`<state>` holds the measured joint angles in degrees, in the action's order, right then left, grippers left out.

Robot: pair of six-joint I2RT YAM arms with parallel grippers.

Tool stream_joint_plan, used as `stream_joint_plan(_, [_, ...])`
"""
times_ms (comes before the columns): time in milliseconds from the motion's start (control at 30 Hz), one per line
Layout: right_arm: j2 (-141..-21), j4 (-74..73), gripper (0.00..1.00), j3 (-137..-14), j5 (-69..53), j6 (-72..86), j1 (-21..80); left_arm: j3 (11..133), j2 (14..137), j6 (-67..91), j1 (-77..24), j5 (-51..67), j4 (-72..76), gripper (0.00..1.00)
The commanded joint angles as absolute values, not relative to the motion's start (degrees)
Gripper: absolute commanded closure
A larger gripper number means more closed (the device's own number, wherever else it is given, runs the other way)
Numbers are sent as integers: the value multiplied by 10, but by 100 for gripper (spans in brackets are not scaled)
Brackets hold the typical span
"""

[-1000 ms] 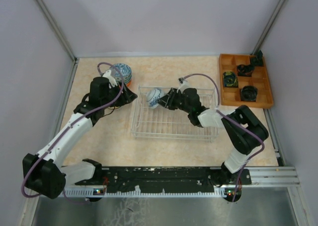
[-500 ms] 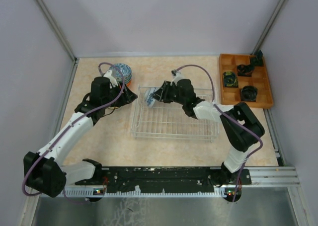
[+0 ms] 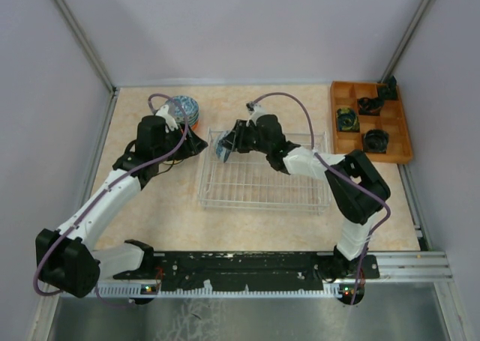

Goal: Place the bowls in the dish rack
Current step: Adjust the bowl in the dish rack.

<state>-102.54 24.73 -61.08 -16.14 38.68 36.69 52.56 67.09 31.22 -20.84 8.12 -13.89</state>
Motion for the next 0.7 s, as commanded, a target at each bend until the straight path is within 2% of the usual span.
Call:
stream_joint_plan(0, [-1032,214,64,-625,-142,342,369,521,671,307,-206,79,-121,40])
stream_joint_plan(400, [-997,234,60,-560,-177,303,349,525,676,314,-206,84,-122,41])
stream_joint_plan(667, [-1005,213,51,-587,-200,290,343,532,679,317,-207,85,-130,41])
